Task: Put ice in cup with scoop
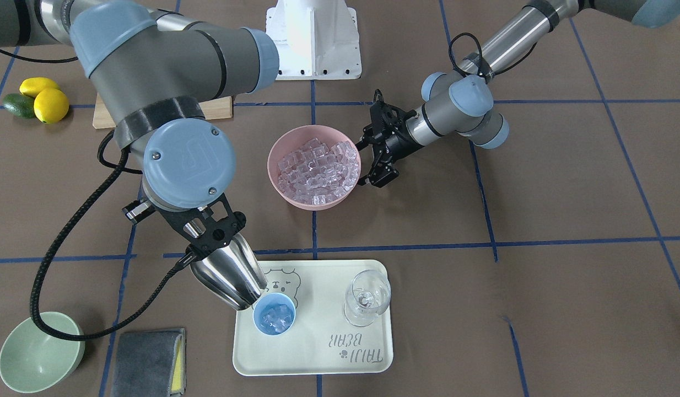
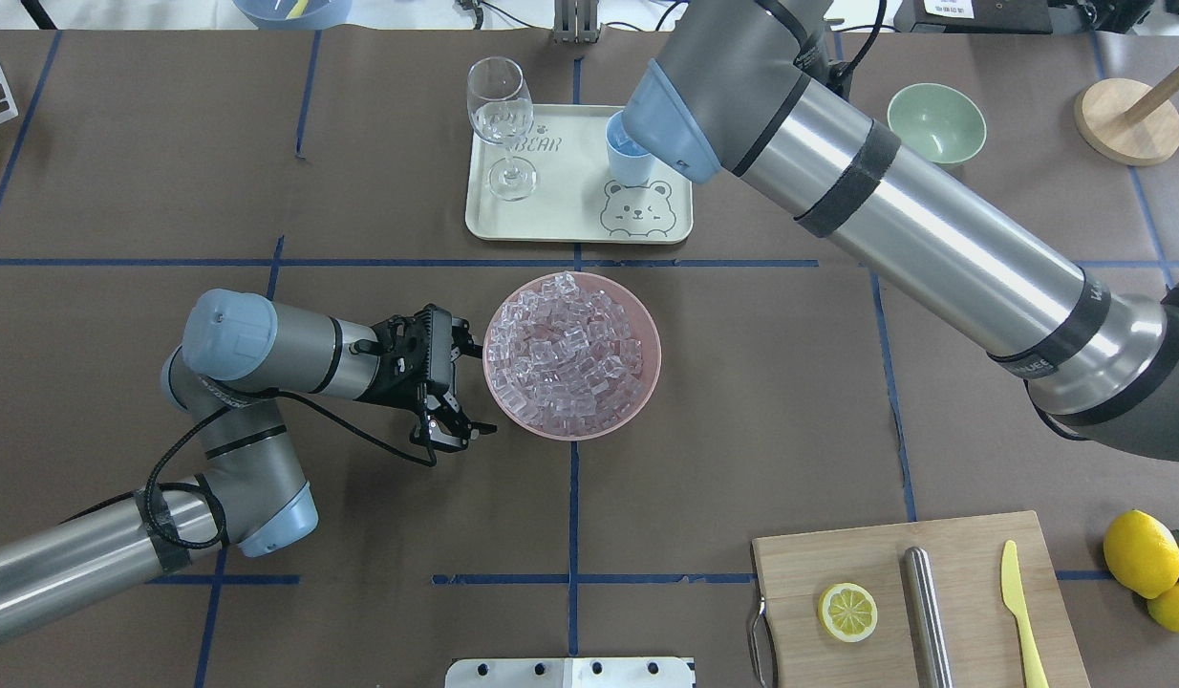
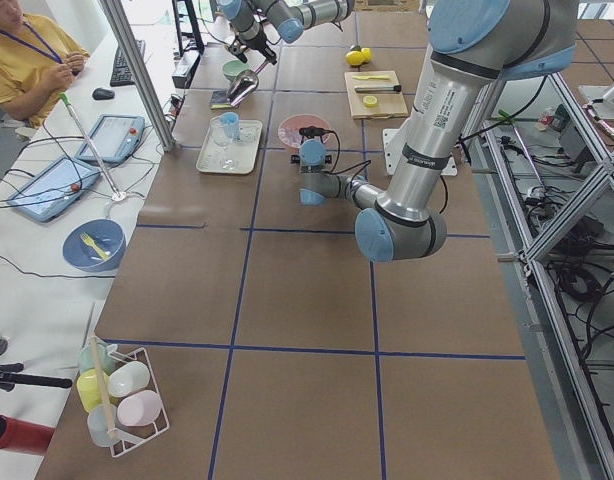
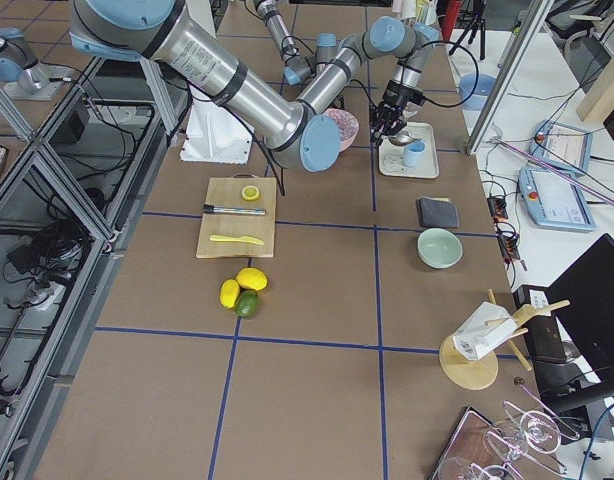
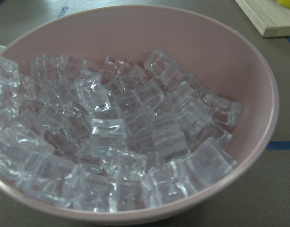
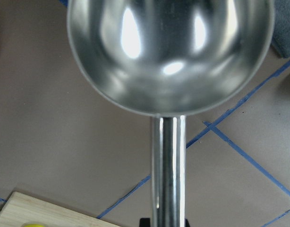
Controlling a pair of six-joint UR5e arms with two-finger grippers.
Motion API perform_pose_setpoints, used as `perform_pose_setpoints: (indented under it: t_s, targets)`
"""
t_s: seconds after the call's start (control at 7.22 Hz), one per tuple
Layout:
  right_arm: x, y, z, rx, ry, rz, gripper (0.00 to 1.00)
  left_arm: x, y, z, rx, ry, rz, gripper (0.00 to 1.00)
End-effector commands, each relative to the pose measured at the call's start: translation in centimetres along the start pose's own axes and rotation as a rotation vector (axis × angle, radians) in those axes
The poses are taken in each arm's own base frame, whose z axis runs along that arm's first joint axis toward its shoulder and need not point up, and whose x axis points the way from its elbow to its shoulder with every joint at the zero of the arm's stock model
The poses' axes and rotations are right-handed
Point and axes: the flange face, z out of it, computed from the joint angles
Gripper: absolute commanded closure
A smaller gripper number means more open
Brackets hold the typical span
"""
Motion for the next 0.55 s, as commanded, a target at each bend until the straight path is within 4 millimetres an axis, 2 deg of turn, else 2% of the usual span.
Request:
perform_pose_setpoints:
  t_s: [0.0, 0.42]
  targets:
    - [0.06, 0.05, -0.15, 0.002, 0.0, 0.0, 1.0, -0.05, -0.02, -0.03, 0.0, -0.001, 0.0, 0.0]
    - [0.07, 0.1, -0.24, 0.005, -0.005, 0.001, 1.0, -0.04, 0.08, -0.05, -0.001, -0.001, -0.001, 0.0]
